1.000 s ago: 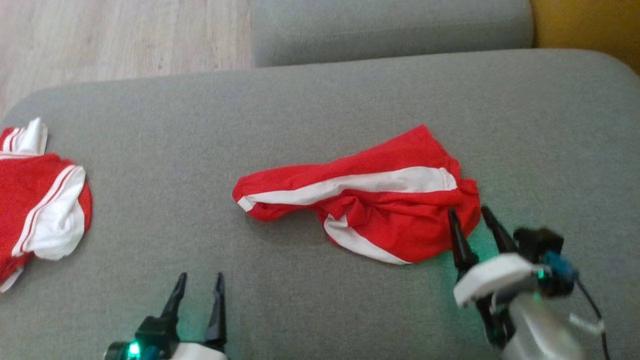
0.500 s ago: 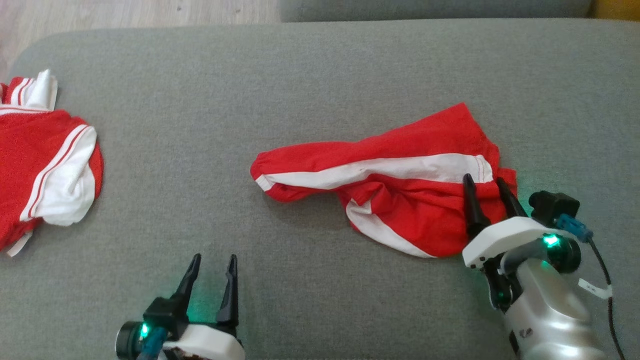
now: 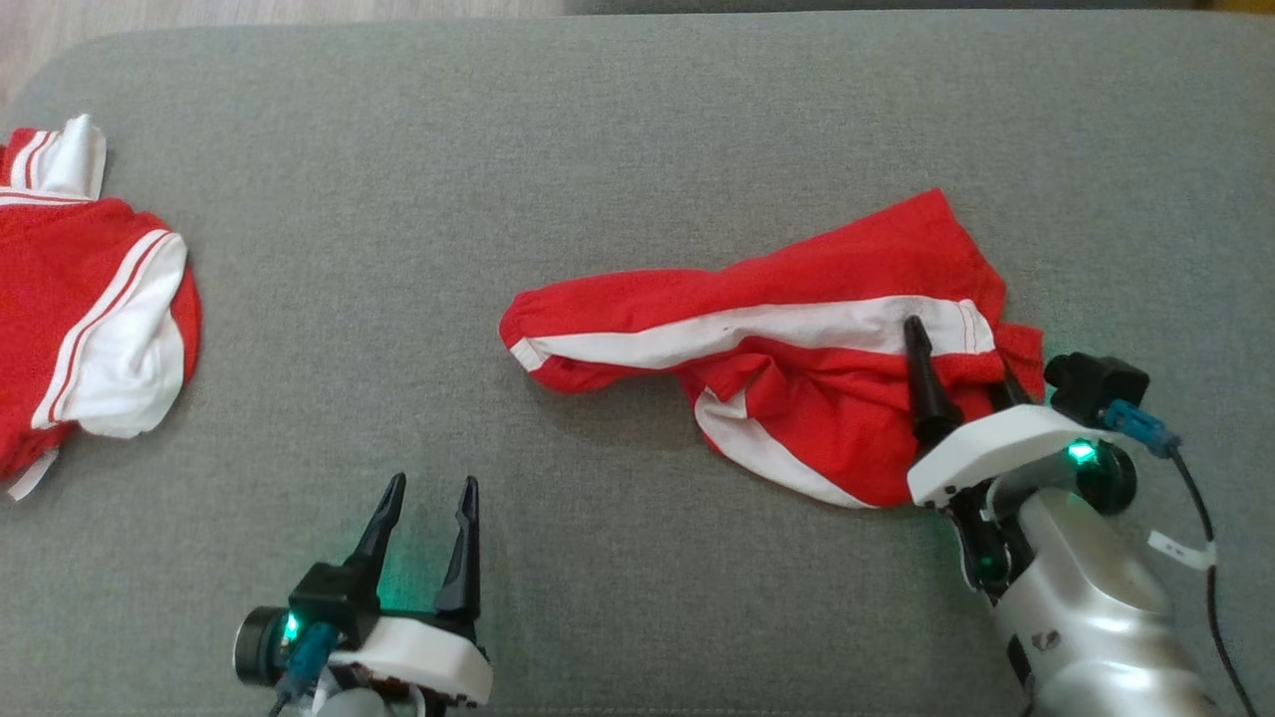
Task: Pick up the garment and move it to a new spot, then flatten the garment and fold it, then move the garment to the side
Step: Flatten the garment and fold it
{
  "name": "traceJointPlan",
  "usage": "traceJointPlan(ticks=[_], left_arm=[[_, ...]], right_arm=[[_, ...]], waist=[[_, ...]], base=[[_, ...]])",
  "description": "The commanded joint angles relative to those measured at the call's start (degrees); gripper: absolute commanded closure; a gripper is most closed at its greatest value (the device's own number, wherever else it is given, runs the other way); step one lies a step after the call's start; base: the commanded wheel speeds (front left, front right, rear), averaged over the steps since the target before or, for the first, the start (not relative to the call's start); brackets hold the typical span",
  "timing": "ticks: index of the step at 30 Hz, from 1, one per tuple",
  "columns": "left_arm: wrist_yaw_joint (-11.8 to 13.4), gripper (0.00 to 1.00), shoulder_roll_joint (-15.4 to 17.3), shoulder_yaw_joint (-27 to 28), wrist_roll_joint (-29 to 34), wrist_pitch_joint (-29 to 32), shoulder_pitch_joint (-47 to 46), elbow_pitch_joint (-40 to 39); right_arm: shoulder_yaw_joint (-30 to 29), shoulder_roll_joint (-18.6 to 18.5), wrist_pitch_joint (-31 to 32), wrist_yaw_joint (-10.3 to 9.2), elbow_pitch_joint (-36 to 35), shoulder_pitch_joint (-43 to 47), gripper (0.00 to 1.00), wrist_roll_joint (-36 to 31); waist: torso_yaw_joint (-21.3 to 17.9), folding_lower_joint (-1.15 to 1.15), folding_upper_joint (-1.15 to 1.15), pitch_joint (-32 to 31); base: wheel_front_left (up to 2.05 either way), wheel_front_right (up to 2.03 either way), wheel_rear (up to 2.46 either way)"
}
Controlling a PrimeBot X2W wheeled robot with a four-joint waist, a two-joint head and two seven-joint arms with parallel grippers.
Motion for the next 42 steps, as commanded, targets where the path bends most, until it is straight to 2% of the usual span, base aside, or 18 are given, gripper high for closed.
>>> traceJointPlan(ticks=[1, 8, 16, 22, 23, 24, 25, 27, 32, 37, 42], left_arm=[[-0.1, 0.0, 0.1, 1.3, -0.3, -0.3, -2.1, -1.4], [-0.1, 0.0, 0.1, 1.2, -0.4, -0.3, -2.4, -1.4], [-0.2, 0.0, 0.1, 1.5, -0.7, -0.3, -1.9, -1.2], [-0.3, 0.0, 0.1, 1.0, -0.9, -0.3, -2.2, -0.8], [-0.3, 0.0, 0.1, 0.9, -0.9, -0.3, -2.3, -0.8], [-0.3, 0.0, 0.1, 0.9, -0.9, -0.3, -2.4, -0.7], [-0.4, 0.0, 0.1, 0.8, -0.9, -0.3, -2.5, -0.7], [-0.4, 0.0, 0.1, 0.8, -1.2, -0.3, -2.6, -0.9], [-1.3, 0.0, 0.0, 0.8, -3.6, -0.3, -3.2, -2.8], [-3.6, 0.0, 0.0, -1.4, -13.3, -0.3, -5.7, -5.1], [-3.9, 0.0, 0.0, -10.6, -25.4, -0.3, -10.8, -3.2]], right_arm=[[2.0, -0.1, -0.4, -0.04, -2.1, -1.7, 0.0, 1.1], [6.3, -2.0, -0.4, -0.04, -3.9, -2.0, 0.0, 6.8], [5.8, -3.5, -0.4, -0.04, -6.6, -0.9, 0.0, 7.3], [7.6, -3.4, -0.4, -0.04, -5.3, -1.3, 0.02, 8.3], [7.8, -3.3, -0.4, -0.04, -5.1, -1.5, 0.16, 8.7], [7.9, -3.2, -0.4, -0.04, -4.9, -1.7, 0.49, 9.1], [8.1, -3.2, -0.4, -0.04, -4.7, -1.9, 0.6, 9.3], [8.1, -3.4, -0.4, -0.04, -4.5, -2.3, 1.0, 9.5], [5.6, -4.1, -0.4, -0.04, -5.3, -1.9, 1.0, 9.0], [4.1, -4.5, -0.4, -0.04, -7.6, 0.3, 1.0, 7.7], [3.8, -4.5, -0.4, -0.04, -8.6, 0.6, 1.0, 6.7]], waist=[[0.1, 0.0, 0.0, 0.1], [0.8, 0.0, 0.0, 0.4], [0.5, 0.0, 0.0, 0.0], [0.4, 0.0, 0.0, 0.1], [0.5, 0.0, 0.0, 0.1], [0.5, 0.0, 0.0, 0.1], [0.6, 0.0, 0.0, 0.1], [0.8, 0.0, 0.0, 0.1], [0.7, 0.0, 0.0, -0.3], [-0.6, 0.0, 0.0, -0.3], [-2.0, 0.0, 0.0, 0.6]], base=[[0.0, 0.0, 0.0], [0.0, 0.0, 0.0], [0.0, 0.0, 0.0], [0.0, 0.0, 0.0], [0.0, 0.0, 0.0], [0.0, 0.0, 0.0], [0.0, 0.0, 0.0], [0.0, 0.0, 0.0], [0.0, 0.0, 0.0], [0.0, 0.0, 0.0], [0.0, 0.0, 0.0]])
